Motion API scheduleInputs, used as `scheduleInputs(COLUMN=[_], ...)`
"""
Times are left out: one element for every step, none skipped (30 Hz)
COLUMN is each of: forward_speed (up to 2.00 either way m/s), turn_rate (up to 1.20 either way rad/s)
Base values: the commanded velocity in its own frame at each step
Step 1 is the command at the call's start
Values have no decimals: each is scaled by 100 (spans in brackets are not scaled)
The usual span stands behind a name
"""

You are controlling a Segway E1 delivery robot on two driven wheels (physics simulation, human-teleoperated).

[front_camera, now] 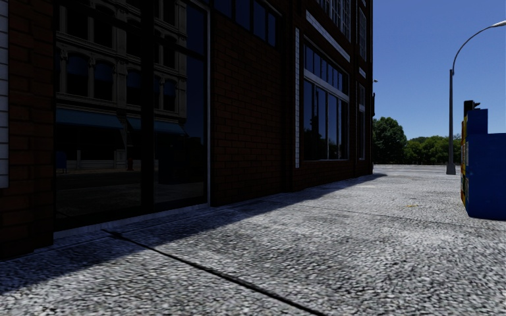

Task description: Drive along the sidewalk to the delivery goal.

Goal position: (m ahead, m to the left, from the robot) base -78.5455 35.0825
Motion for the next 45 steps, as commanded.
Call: scheduleInputs(forward_speed=[0,0,0,0,0,0,0,0,0,0,0,0,0,0,0,0,0,0,0,0,0,0,0,0,0,0,0,0,0,0,0,0,0,0,19,34,44,48,48,49,49,49,49,48,48], turn_rate=[0,0,0,0,0,0,0,0,0,0,0,0,0,0,0,0,0,0,0,0,0,0,0,0,0,0,0,0,0,0,1,7,7,13,23,34,38,39,39,39,39,39,39,40,40])
